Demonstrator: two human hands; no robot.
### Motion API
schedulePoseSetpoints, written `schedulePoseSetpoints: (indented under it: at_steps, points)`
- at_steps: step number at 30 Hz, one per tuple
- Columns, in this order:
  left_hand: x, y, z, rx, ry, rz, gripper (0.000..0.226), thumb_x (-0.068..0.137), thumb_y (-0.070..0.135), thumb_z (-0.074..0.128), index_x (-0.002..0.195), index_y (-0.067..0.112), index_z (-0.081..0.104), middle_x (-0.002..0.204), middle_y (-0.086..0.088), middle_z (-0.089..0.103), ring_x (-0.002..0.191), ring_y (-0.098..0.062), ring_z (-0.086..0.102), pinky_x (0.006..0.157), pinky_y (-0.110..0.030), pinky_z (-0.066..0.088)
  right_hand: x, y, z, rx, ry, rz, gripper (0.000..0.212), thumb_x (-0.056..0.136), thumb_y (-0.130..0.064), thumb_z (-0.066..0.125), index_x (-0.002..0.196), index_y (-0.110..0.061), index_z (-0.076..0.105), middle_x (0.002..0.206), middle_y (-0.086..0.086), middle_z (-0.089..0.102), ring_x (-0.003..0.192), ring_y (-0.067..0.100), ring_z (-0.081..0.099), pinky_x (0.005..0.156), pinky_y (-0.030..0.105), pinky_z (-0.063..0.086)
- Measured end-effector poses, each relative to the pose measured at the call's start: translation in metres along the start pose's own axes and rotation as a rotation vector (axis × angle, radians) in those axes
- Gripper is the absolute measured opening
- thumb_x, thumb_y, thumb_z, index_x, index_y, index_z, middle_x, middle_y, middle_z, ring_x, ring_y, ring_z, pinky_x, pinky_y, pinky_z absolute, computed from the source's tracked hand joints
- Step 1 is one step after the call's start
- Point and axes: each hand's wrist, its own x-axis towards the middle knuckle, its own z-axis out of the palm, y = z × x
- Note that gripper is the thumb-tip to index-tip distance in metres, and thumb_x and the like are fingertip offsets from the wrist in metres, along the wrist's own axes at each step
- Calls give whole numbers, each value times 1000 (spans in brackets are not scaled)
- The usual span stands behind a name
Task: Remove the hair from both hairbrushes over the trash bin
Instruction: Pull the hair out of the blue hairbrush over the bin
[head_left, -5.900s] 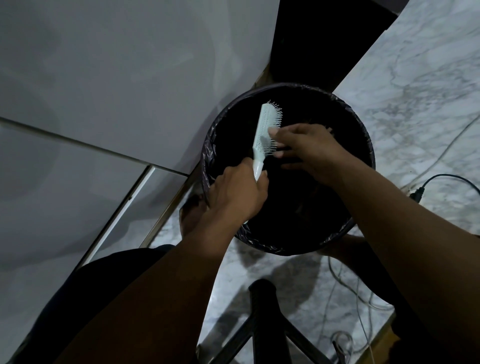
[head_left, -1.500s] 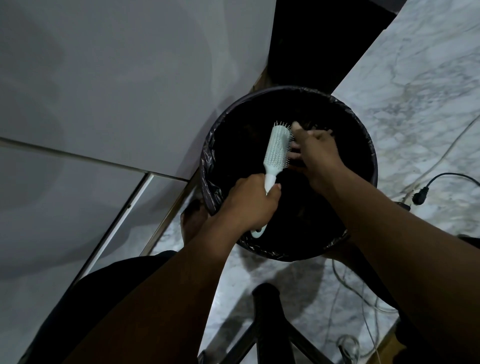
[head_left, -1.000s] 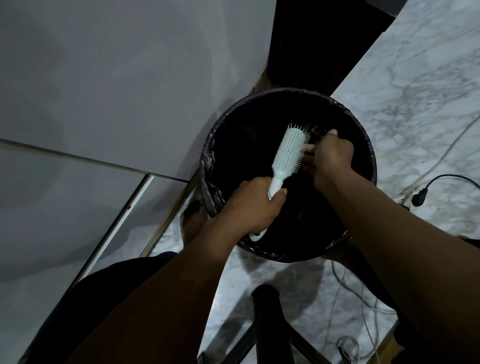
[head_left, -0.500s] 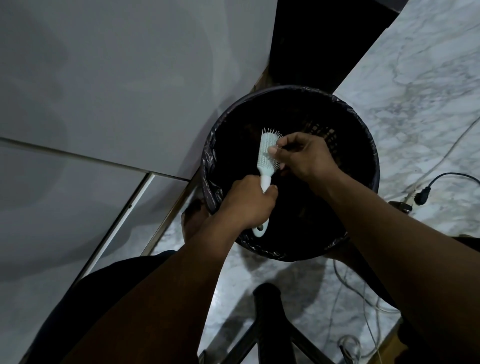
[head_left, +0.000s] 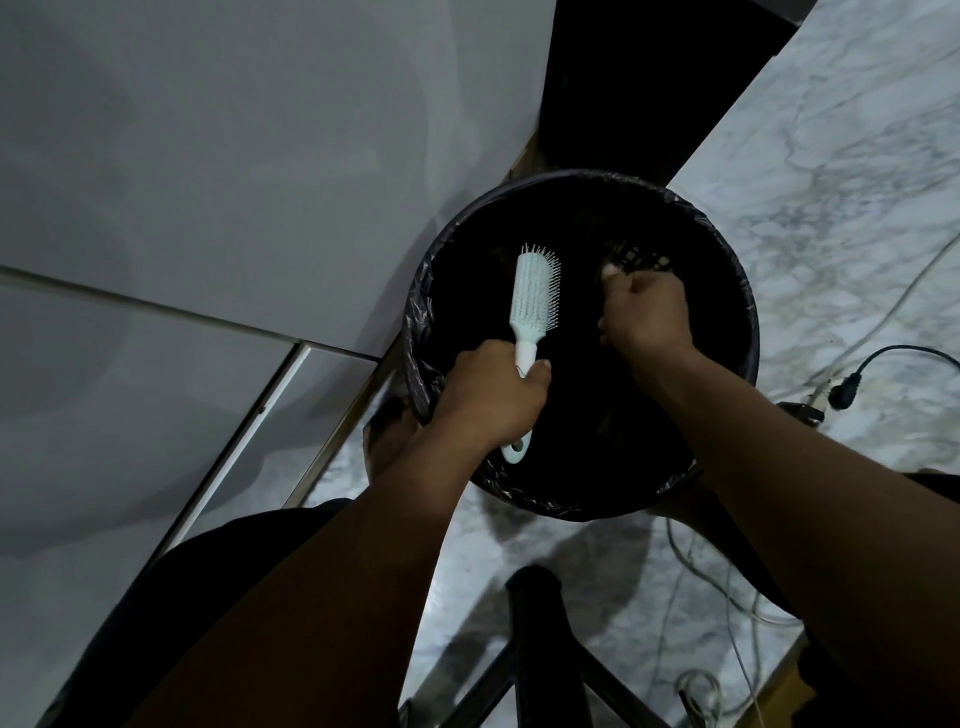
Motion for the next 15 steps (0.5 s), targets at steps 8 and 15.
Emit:
schedulePoseSetpoints:
  at_steps: [8,15]
  points:
    - [2,-4,2,44,44,-50,38,89,49,61,83,12,67,77,-5,69,64,-18,66,48,-24,38,-12,-7,3,-251,-209,-35,50,72,-25,72,122,-22,62,114,7,69,107,27,66,97,44,54]
    - [-4,5,-1,56,77,-15,37,88,49,61,86,12,67,85,-7,69,72,-25,68,55,-27,43,-12,-15,-2,-129,-227,-17,35,80,-30,70,113,-19,67,111,10,71,99,25,69,90,35,57]
